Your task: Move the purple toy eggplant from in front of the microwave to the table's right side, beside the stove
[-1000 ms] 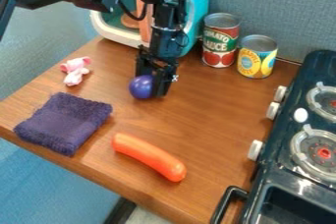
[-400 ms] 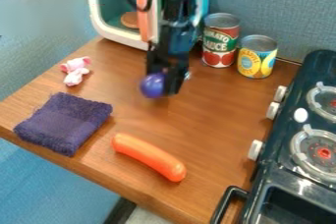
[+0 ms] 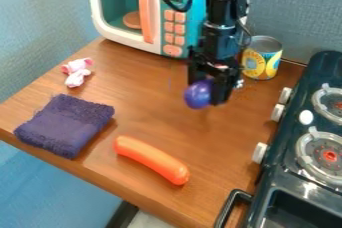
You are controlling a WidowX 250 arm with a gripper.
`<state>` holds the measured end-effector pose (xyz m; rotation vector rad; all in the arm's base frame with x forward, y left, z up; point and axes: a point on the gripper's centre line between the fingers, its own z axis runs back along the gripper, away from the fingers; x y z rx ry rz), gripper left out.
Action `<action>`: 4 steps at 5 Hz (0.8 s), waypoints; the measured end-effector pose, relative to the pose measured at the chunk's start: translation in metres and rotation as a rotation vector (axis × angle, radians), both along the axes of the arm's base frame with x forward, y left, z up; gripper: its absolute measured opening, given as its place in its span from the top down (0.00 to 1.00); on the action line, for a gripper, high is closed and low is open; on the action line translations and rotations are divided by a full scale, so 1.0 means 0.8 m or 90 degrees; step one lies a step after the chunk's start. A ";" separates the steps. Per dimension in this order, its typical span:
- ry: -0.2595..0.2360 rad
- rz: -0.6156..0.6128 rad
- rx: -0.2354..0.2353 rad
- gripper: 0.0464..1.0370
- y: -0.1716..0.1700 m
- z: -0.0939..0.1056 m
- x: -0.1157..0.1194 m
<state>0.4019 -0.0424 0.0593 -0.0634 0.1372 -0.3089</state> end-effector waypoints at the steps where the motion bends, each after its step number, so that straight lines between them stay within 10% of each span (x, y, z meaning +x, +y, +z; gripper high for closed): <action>1: -0.001 0.016 -0.001 0.24 -0.005 0.000 0.000; 4: 0.024 0.023 -0.039 0.24 -0.042 -0.034 -0.004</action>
